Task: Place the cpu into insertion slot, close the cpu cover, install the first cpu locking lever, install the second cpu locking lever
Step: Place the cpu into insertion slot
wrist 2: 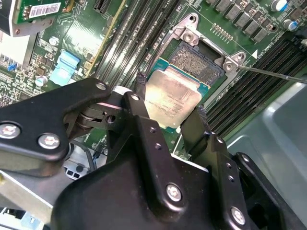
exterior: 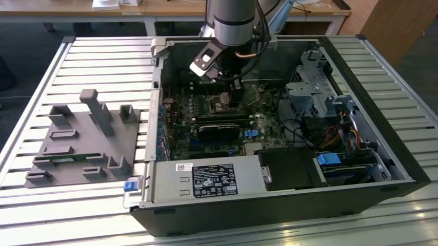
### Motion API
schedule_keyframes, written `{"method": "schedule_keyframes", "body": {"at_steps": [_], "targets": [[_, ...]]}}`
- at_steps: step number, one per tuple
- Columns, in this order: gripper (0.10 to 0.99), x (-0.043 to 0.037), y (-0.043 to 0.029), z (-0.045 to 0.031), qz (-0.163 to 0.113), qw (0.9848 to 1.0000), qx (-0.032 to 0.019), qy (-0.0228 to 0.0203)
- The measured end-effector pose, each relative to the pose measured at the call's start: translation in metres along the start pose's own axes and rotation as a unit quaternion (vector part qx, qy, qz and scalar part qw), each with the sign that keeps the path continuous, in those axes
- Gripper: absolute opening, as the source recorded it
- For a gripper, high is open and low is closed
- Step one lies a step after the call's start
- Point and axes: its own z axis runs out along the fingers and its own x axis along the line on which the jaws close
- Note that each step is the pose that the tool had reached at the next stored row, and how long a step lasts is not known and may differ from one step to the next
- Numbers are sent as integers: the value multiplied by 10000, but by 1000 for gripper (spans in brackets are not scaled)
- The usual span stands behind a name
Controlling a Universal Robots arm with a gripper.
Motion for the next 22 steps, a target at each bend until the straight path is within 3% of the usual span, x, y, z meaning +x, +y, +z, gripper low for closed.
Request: {"method": "schedule_keyframes", "body": {"at_steps": [22], "targets": [[537, 22, -14, 87, 0, 10000, 1, -1]]}}
